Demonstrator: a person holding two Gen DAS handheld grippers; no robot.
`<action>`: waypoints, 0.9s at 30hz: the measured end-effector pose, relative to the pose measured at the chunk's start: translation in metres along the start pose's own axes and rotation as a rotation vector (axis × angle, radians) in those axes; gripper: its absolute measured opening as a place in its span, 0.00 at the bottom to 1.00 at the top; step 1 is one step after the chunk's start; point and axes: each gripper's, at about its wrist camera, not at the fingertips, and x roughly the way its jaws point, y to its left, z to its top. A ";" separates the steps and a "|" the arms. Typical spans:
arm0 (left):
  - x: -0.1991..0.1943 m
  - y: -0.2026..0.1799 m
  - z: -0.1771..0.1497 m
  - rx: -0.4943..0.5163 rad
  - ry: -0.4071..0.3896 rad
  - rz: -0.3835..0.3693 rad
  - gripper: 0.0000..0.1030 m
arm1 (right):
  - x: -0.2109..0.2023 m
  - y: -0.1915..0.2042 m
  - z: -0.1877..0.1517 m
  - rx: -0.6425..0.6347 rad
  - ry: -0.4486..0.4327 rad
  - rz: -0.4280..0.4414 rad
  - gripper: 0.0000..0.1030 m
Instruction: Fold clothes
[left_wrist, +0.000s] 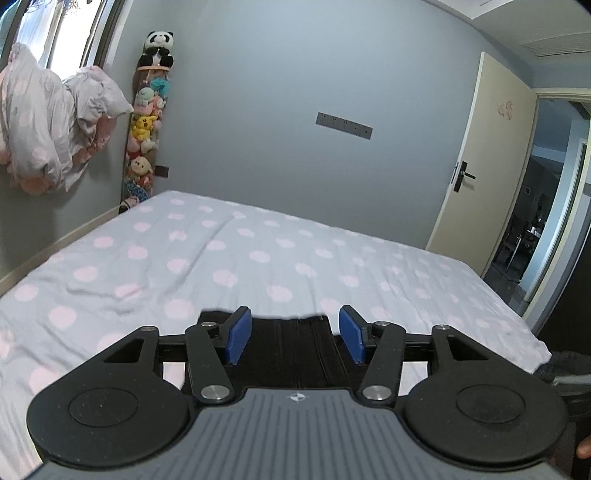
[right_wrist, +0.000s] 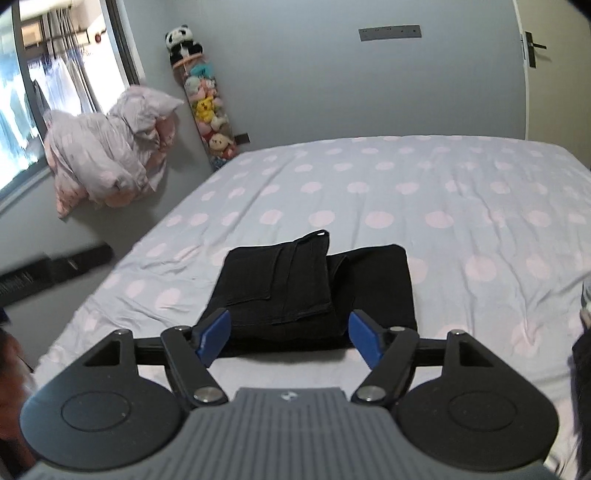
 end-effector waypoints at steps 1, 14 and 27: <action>0.010 0.003 0.004 -0.004 0.000 0.000 0.62 | 0.010 -0.003 0.006 0.009 0.013 -0.002 0.72; 0.158 0.105 -0.050 -0.164 0.144 0.056 0.62 | 0.173 -0.071 0.044 0.142 0.195 -0.035 0.74; 0.197 0.132 -0.057 -0.212 0.228 0.122 0.62 | 0.278 -0.127 0.047 0.384 0.297 0.250 0.89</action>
